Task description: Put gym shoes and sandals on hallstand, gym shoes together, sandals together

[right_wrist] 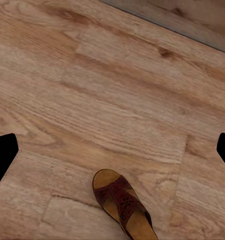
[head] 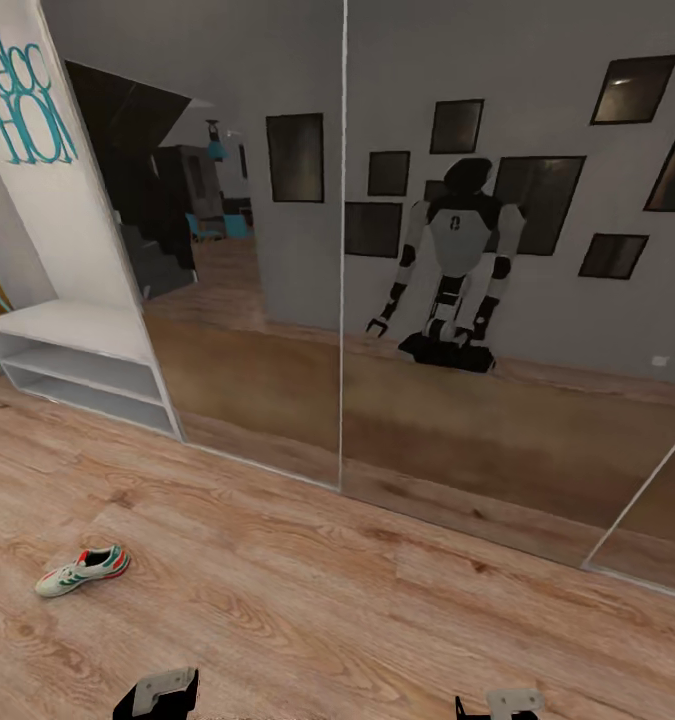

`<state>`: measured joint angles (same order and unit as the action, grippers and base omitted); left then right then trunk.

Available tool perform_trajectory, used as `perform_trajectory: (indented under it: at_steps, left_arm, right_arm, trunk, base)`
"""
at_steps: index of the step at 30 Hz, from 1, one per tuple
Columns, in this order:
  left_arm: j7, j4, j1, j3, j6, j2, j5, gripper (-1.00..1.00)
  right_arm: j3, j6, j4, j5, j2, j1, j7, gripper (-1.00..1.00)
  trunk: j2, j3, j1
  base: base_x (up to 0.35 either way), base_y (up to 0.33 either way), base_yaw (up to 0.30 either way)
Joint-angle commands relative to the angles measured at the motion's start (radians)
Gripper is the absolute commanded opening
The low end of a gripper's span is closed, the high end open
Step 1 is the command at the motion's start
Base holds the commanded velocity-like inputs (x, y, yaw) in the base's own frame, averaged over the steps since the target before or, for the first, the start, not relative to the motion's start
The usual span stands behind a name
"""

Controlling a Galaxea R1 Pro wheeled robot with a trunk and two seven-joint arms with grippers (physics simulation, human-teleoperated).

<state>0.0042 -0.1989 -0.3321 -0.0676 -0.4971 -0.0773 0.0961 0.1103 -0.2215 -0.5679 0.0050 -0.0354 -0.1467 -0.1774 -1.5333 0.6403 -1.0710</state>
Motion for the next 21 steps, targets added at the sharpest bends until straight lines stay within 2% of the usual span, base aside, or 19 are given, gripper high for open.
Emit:
perform_trajectory:
  at_steps: [1,21]
  left_arm:
    - [-0.001,0.001,-0.001,0.000,-0.003,0.000,0.007,1.00]
    - [-0.001,0.001,-0.001,0.000,-0.003,-0.001,0.007,1.00]
  right_arm:
    - [0.008,-0.001,0.000,0.001,-0.001,-0.001,-0.010,1.00]
    - [0.008,-0.001,0.001,0.001,-0.001,-0.001,-0.010,1.00]
  trunk:
    - [-0.008,0.005,-0.004]
    - [-0.148,0.077,-0.081]
  base:
    - [0.000,0.000,0.281]
    - [0.000,0.000,0.281]
